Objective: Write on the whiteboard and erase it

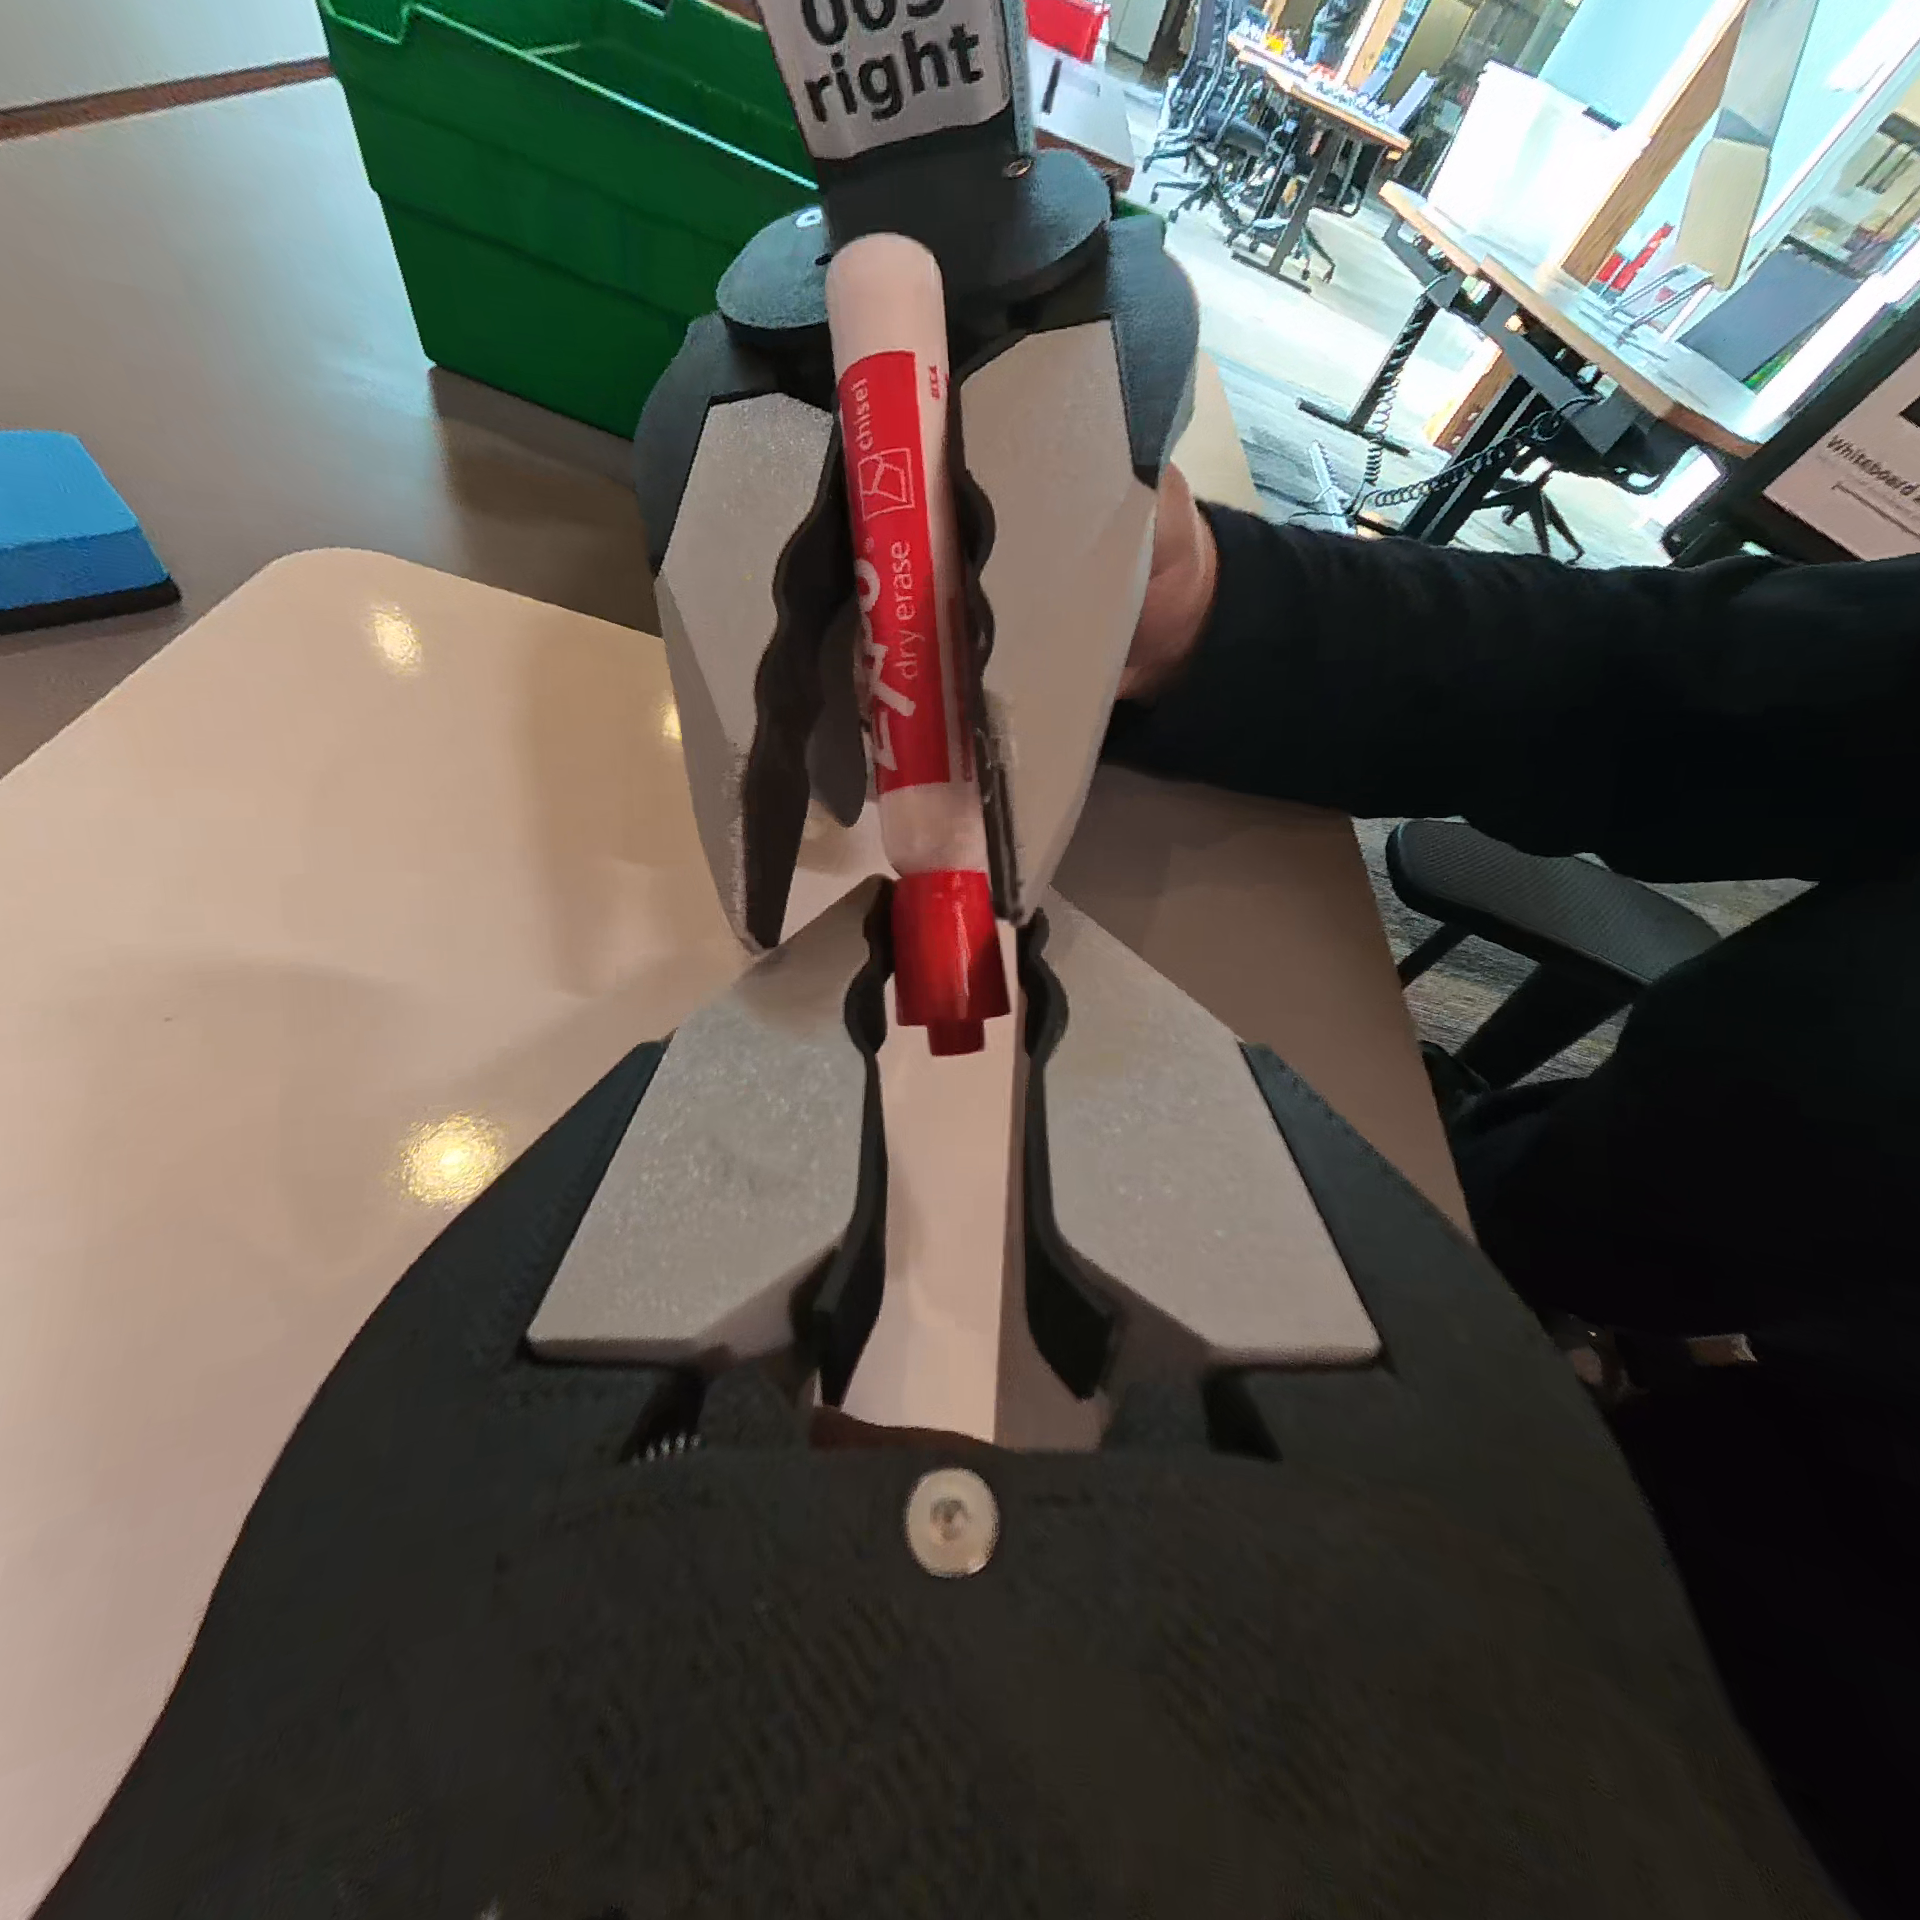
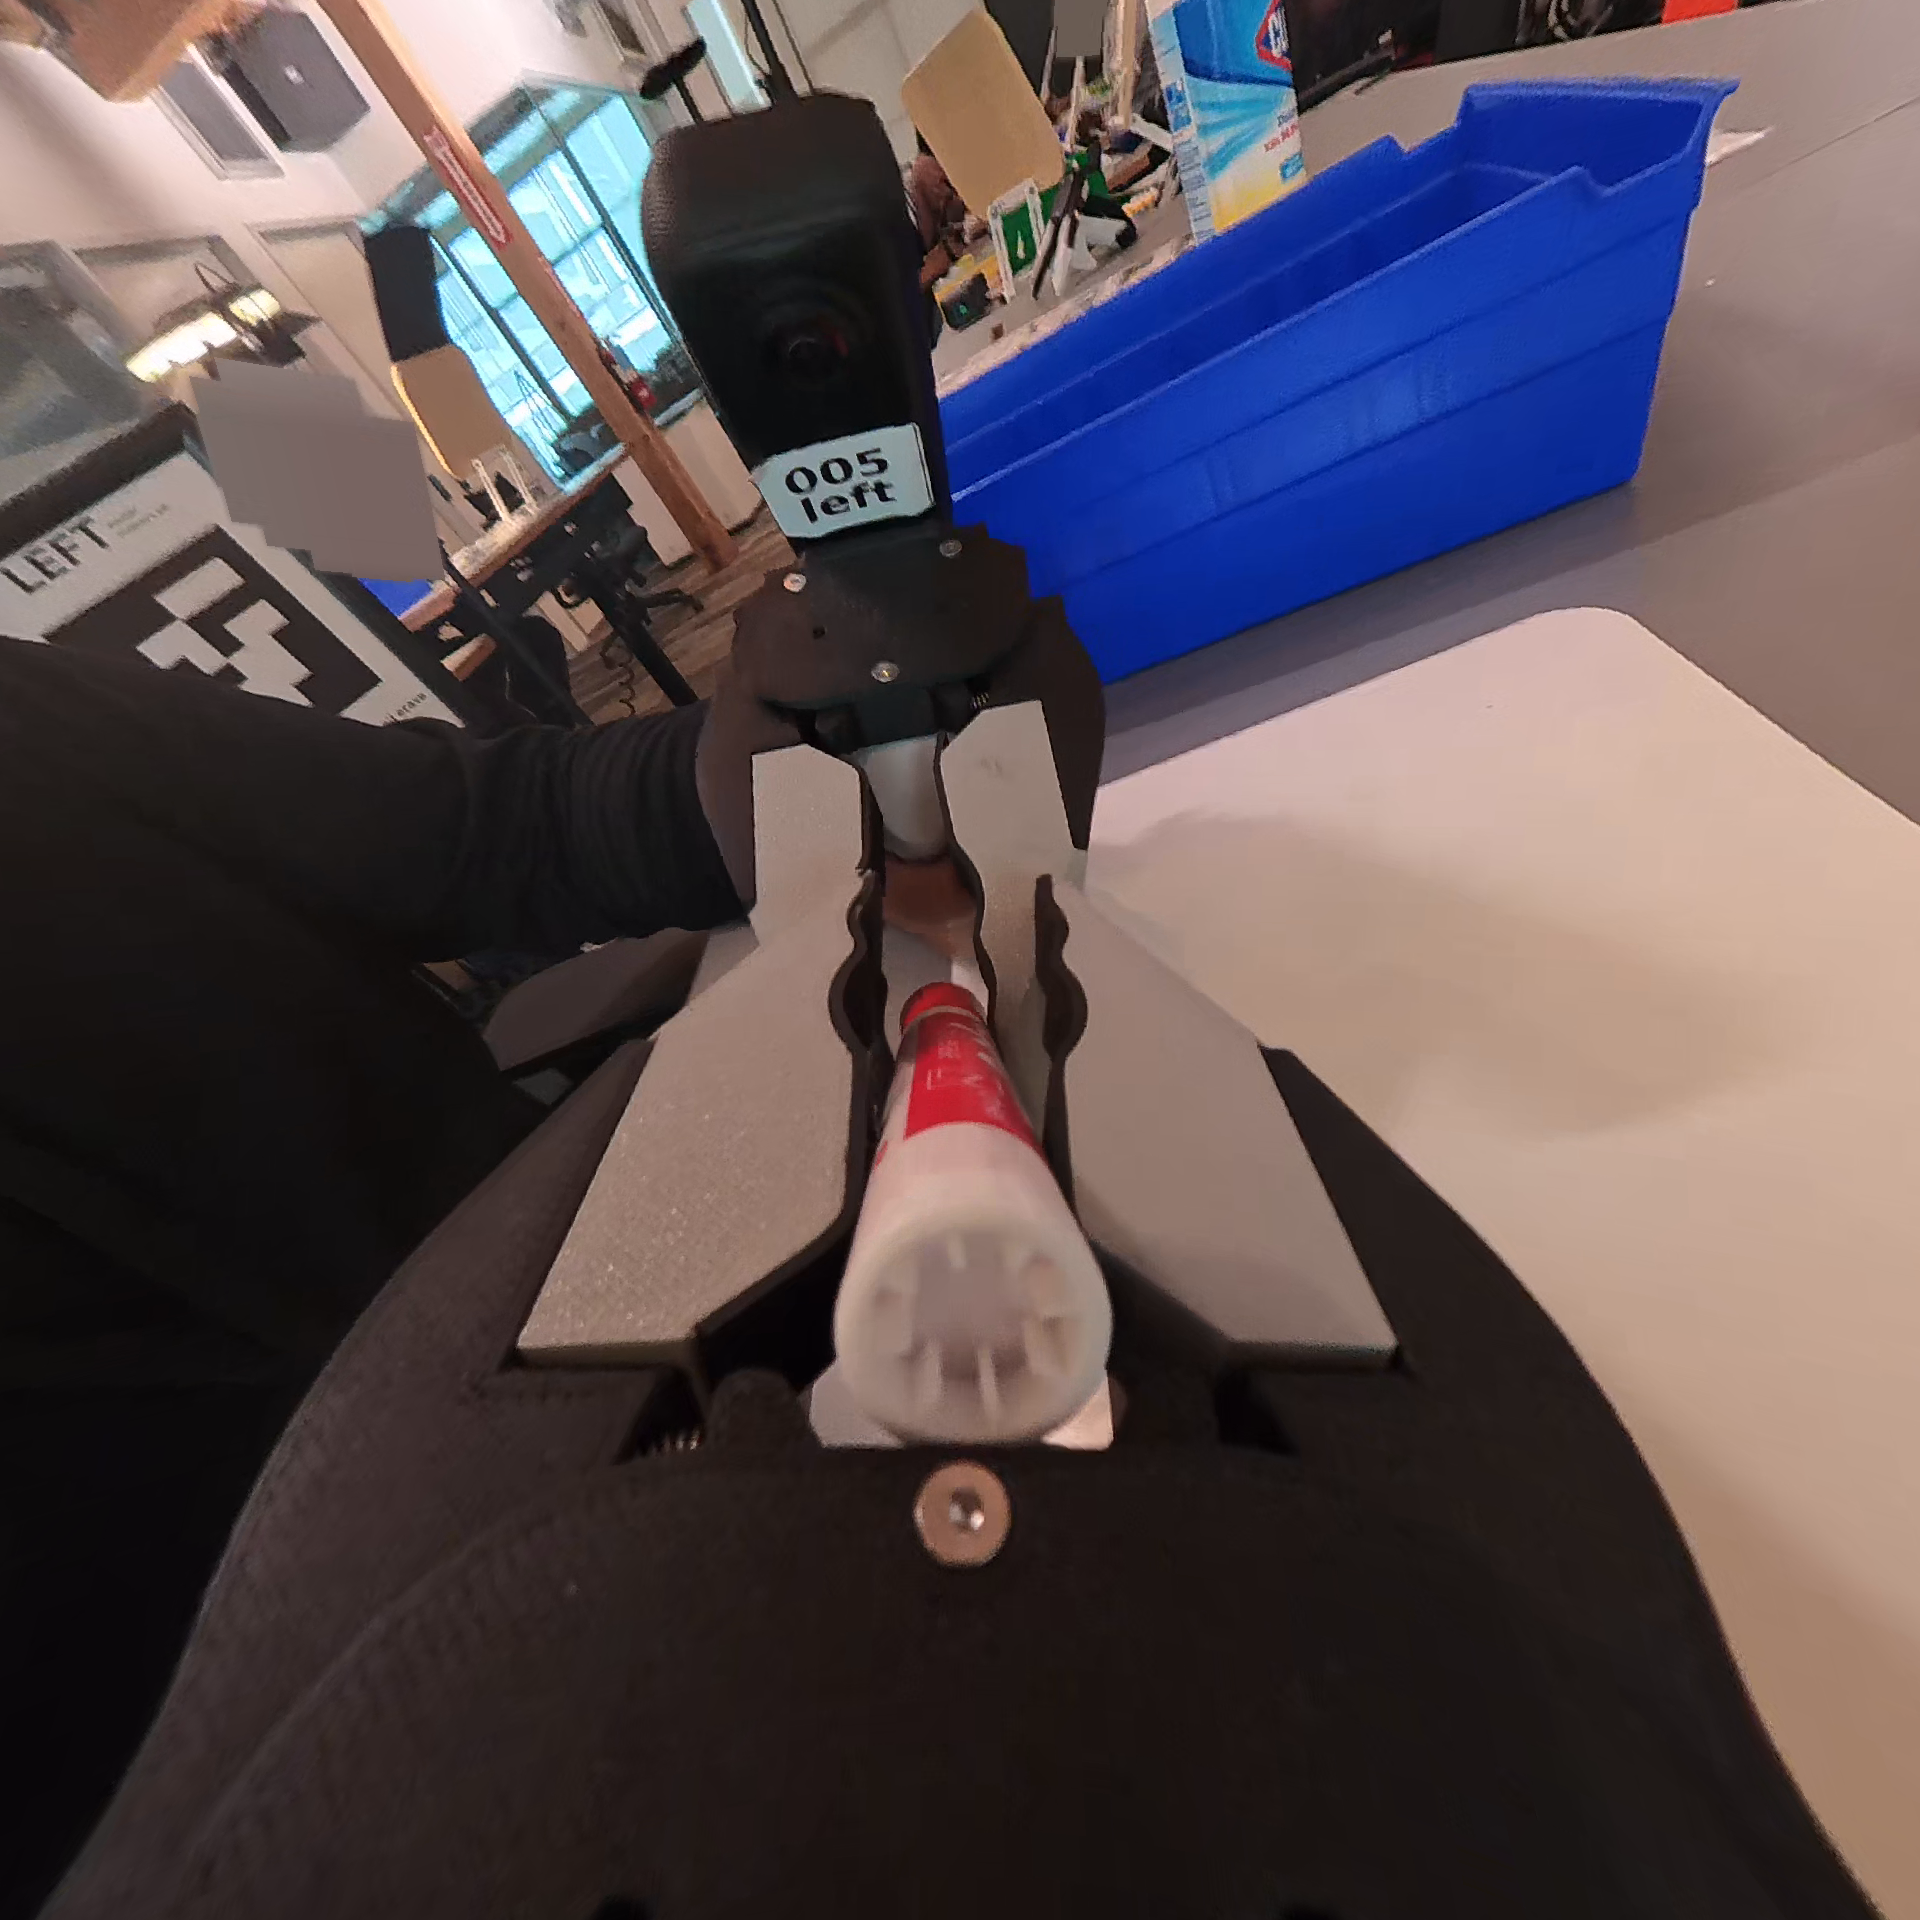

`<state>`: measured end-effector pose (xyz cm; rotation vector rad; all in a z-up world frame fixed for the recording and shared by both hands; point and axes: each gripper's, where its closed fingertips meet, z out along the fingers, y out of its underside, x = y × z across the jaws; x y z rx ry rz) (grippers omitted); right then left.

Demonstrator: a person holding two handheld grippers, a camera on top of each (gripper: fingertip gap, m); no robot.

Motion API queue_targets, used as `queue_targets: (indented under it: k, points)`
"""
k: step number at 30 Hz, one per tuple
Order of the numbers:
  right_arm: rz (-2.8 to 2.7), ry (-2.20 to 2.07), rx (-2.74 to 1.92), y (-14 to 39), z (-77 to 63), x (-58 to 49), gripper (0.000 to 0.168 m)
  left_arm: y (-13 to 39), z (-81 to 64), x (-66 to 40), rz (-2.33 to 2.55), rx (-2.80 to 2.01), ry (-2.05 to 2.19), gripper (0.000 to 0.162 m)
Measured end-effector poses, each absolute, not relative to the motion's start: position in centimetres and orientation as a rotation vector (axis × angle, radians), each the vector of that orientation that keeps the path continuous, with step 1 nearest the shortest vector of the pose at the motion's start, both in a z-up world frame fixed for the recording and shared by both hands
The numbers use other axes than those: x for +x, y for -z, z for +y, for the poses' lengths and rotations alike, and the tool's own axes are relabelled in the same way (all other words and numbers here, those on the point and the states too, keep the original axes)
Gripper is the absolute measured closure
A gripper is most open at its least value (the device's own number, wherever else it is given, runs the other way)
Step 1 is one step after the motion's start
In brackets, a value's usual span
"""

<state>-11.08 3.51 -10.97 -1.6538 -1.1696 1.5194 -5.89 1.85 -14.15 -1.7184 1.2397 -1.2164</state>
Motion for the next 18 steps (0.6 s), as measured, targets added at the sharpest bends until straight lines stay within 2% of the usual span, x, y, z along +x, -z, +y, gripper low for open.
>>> queue_targets:
  k: [4, 18]
  points:
    - [-1.13, -1.602, -1.592, 9.8, 3.2, -11.3, 0.142, 13.8, 1.2, -5.5, 1.246, -1.702, 1.276, 0.142]
    - [-1.2, -1.555, -1.597, 10.4, 2.3, -12.0, 0.141, 14.4, 0.7, -5.3, 1.294, -1.713, 1.239, 0.145]
